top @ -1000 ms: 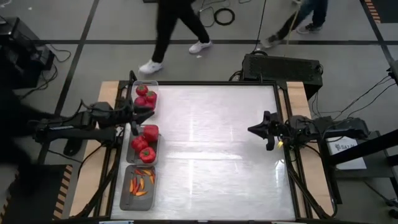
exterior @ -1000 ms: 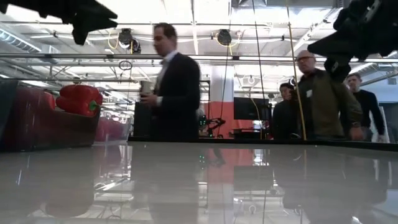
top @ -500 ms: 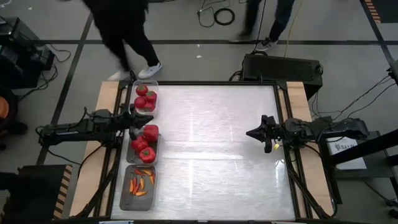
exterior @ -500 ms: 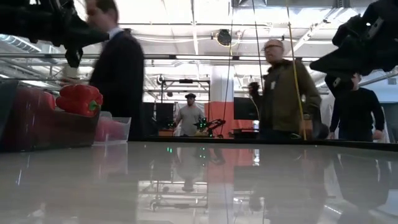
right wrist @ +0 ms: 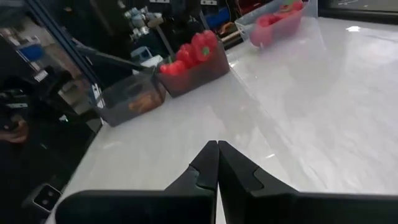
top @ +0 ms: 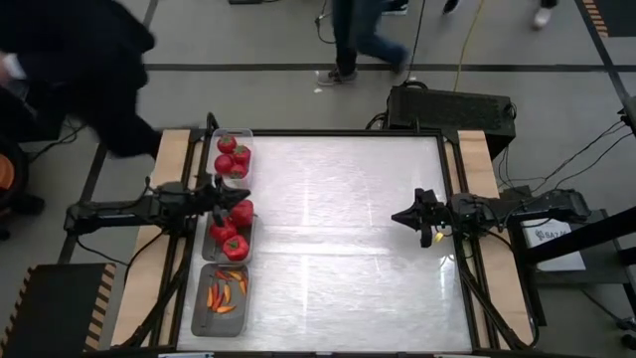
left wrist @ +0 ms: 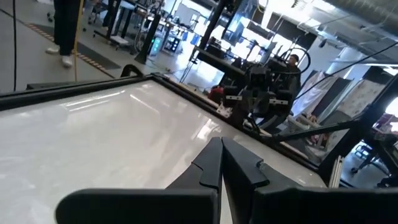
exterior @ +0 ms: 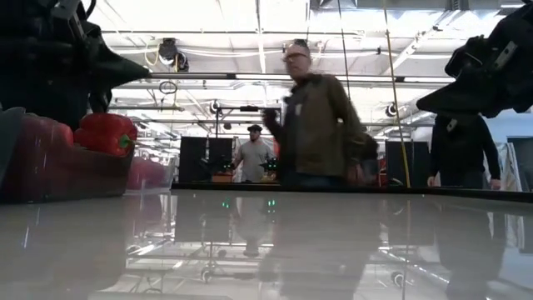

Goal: Sort produce into baskets
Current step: Return to Home Position

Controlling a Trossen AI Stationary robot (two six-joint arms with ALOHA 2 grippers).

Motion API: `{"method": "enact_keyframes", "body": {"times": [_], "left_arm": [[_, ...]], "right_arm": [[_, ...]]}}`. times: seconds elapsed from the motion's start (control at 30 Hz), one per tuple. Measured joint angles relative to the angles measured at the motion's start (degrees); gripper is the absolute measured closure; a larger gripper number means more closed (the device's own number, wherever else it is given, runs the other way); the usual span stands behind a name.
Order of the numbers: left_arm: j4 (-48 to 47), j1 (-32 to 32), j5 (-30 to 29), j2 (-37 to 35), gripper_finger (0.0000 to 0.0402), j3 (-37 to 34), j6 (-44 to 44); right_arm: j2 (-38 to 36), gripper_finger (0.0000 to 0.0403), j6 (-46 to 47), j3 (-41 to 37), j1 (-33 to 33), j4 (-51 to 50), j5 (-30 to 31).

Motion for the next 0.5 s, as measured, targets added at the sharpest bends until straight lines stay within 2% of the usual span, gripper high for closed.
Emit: {"method": "enact_keyframes", "body": {"times": [0.13,0.3,0.5], "left_arm": [[3.34,0.0,-0.03,0.0,0.0389,-2.46,-0.61],[2.91,0.0,0.26,0.02,0.0389,-3.0,-1.04],[-1.37,0.0,1.02,0.22,0.0389,-3.0,0.02]], "right_arm": [[0.02,0.0403,-0.87,0.0,-0.02,-1.88,-0.01],[0.04,0.0403,-2.42,0.02,-0.09,-2.92,-1.58],[0.04,0.0403,-12.89,0.02,-0.09,-3.23,-3.2]]}}
